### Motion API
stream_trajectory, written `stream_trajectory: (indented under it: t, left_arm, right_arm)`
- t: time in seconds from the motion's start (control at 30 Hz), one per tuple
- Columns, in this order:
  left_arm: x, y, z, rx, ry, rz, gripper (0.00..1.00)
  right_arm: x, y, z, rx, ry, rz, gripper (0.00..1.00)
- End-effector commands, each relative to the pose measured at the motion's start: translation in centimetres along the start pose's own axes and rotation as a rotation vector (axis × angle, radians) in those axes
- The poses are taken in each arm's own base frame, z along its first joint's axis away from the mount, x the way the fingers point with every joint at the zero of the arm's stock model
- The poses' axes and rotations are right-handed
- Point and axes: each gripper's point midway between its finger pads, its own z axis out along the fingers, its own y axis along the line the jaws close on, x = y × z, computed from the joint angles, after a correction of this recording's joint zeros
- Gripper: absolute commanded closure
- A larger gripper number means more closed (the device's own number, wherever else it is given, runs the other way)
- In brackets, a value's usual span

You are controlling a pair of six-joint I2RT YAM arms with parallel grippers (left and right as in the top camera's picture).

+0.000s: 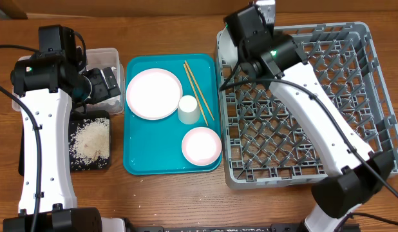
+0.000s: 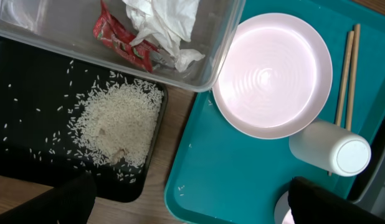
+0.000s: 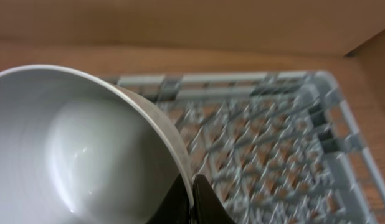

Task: Sort waste into correct bins and load items into the dishwasher
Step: 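Carry the white bowl with the right gripper into the rack's back corner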

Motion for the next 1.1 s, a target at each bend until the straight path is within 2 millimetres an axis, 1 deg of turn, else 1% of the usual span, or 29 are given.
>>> stream_trajectory:
  t: [0.0, 0.07, 0.17, 0.2, 0.3, 0.43, 0.5, 0.6, 0.7, 0.87, 0.97, 1.07]
  left_arm:
    - [-0.4, 0.2, -0.3, -0.006, -0.019, 0.006, 0.00]
    - [-0.4, 0.2, -0.3, -0.006, -0.019, 0.006, 0.00]
    - [-0.4, 0.2, -0.3, -0.006, -0.020, 0.006, 0.00]
    - [-0.4, 0.2, -0.3, -0.006, -0.020, 0.006, 0.00]
    - [-0.4, 0.2, -0.3, -0.006, -0.019, 0.006, 0.00]
    - [-0.4, 0.2, -0.3, -0.006, -0.020, 0.005, 0.00]
    - [-0.4, 0.2, -0.3, -0.006, -0.020, 0.006, 0.00]
    - [-0.4, 0.2, -0.3, -0.006, -0.019, 0.006, 0.00]
    - [-0.4, 0.2, -0.3, -0.006, -0.020, 0.006, 0.00]
    - [-0.4, 0.2, -0.3, -0.006, -0.020, 0.006, 0.00]
    - [-0.4, 0.2, -0.3, -0.006, -0.019, 0.006, 0.00]
    - [-0.4, 0.2, -0.3, -0.006, -0.020, 0.005, 0.00]
  right_arm:
    - [-1.2, -1.3, 2.3, 0.106, -0.041, -0.094, 0.96]
    - [-1.8, -1.4, 3.3, 0.157, -0.064, -0.153, 0.96]
    - [-2.5, -1.8, 4.7, 0.283, -0.091, -0.256, 0.96]
    - [-2.6, -1.7, 5.3, 0.310, -0.093, -0.300, 0.96]
    - [-2.3, -0.7, 6.8, 0.319, -0.086, -0.374, 0.96]
    - [-1.4, 0.4, 8.6, 0.323, -0.062, -0.435, 0.96]
    - [-1.1, 0.5, 9.2, 0.335, -0.054, -0.447, 0.96]
    - [-0.8, 0.5, 9.7, 0.367, -0.050, -0.451, 0.96]
    - [-0.3, 0.7, 10.3, 0.378, -0.032, -0.493, 0.96]
    - [0.1, 0.1, 9.9, 0.493, -0.012, -0.567, 0.96]
    - [0.4, 0.6, 9.9, 0.493, -0.011, -0.582, 0.96]
    - [0.9, 1.6, 10.2, 0.486, -0.008, -0.602, 0.96]
